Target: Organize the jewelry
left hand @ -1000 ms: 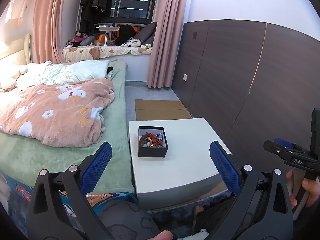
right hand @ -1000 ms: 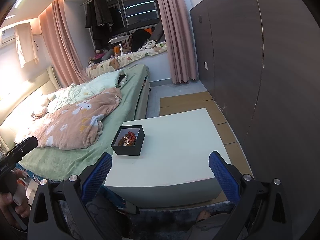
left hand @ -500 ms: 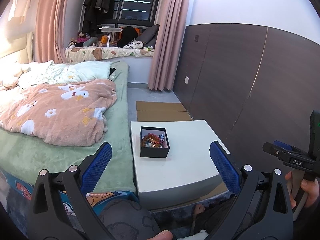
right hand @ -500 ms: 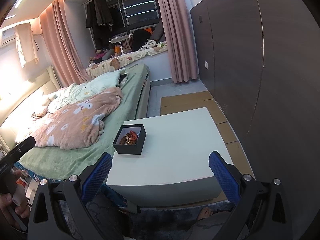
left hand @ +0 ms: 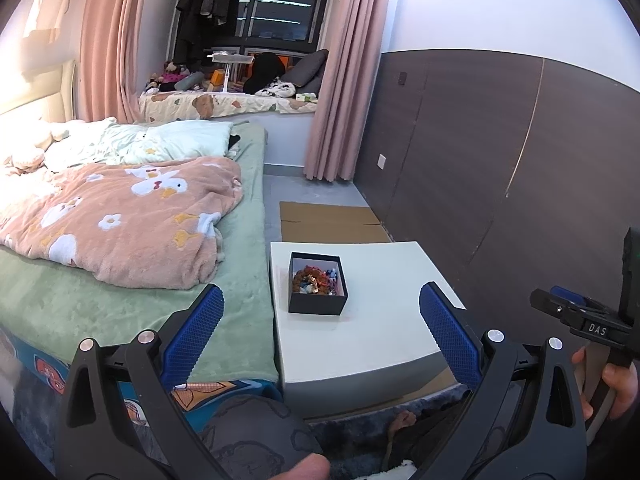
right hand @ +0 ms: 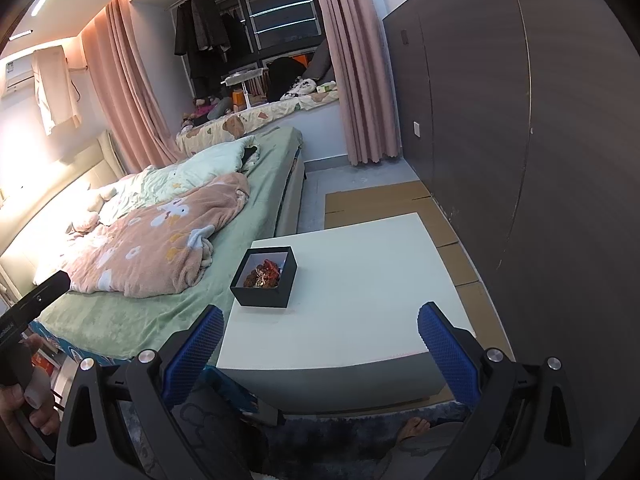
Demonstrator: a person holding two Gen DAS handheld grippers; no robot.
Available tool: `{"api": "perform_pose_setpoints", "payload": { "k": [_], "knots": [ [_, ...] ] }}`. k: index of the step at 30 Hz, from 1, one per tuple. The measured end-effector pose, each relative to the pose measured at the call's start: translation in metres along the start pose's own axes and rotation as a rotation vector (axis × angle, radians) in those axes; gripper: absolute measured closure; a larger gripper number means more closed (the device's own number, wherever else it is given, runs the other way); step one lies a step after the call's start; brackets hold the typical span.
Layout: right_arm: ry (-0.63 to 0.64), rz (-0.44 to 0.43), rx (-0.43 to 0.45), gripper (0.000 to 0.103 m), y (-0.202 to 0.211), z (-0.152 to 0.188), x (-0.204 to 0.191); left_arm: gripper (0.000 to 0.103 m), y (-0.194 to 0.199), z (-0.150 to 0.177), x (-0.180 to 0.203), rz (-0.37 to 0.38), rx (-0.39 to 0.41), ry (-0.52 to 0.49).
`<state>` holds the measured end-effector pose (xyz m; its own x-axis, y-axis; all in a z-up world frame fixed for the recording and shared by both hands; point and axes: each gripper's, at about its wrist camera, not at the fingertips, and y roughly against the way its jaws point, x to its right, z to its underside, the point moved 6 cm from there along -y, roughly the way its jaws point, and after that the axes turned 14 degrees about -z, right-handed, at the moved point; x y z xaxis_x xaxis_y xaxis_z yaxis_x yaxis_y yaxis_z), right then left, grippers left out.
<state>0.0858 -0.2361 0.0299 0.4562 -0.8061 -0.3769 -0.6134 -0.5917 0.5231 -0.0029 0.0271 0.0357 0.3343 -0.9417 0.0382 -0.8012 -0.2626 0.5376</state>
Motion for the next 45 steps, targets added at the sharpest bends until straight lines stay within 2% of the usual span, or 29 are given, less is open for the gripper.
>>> {"api": "perform_pose_setpoints", "payload": {
  "k": [19, 35, 45],
  "knots": [
    [-0.007, -0.017, 0.005, 0.008, 0.000, -0.001, -0.004, 0.005, 0.003, -0.002, -0.006, -0.047, 0.007, -0.001],
    [-0.015, -0.012, -0.004, 0.008, -0.002, 0.003, 0.000, 0.005, 0.001, 0.000, 0.000, -0.045, 0.014, -0.035],
    [-0.030, -0.006, -0.049, 0.008, -0.031, 0.007, 0.009, 0.005, -0.032, 0.005, -0.008, -0.054, -0.044, -0.019]
  ]
}}
